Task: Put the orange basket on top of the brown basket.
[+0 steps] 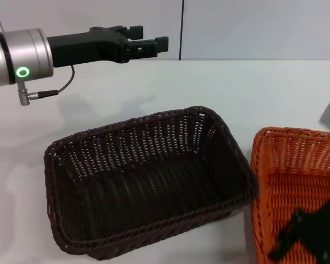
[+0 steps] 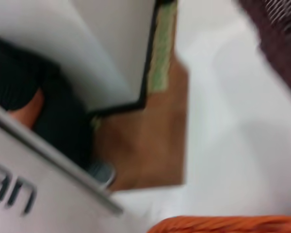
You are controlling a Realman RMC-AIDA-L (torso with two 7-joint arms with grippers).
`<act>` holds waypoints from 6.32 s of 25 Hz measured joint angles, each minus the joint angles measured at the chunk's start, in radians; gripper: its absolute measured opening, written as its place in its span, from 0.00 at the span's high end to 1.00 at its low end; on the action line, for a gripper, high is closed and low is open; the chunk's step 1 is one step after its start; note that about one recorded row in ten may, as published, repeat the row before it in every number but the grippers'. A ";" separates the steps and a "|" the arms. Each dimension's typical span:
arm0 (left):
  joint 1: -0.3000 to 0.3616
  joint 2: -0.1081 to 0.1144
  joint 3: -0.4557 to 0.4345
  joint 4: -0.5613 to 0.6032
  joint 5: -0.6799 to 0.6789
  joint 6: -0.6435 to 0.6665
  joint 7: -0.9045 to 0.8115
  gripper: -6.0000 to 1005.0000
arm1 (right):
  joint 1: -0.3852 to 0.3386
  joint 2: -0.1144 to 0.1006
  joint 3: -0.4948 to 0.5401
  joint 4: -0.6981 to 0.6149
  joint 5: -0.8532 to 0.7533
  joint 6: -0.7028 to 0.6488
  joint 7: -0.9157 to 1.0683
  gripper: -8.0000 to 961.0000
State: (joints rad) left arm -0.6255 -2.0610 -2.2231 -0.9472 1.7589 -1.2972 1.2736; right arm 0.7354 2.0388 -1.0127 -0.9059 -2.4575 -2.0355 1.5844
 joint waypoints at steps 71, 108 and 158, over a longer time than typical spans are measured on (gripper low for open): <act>-0.065 0.007 0.000 0.068 -0.026 0.132 0.024 0.14 | -0.059 -0.222 0.509 -0.006 -0.107 0.296 -0.094 0.81; -0.072 0.010 -0.030 0.078 -0.025 0.246 0.050 0.14 | -0.246 0.022 0.773 0.167 0.830 0.337 0.053 0.83; -0.066 0.013 -0.041 0.142 -0.142 0.333 0.119 0.14 | -0.266 0.027 0.598 0.459 0.824 0.418 -0.124 0.42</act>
State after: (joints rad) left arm -0.6910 -2.0475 -2.2642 -0.8051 1.6169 -0.9643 1.3931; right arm 0.4690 2.0662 -0.4145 -0.4470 -1.6334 -1.6173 1.4604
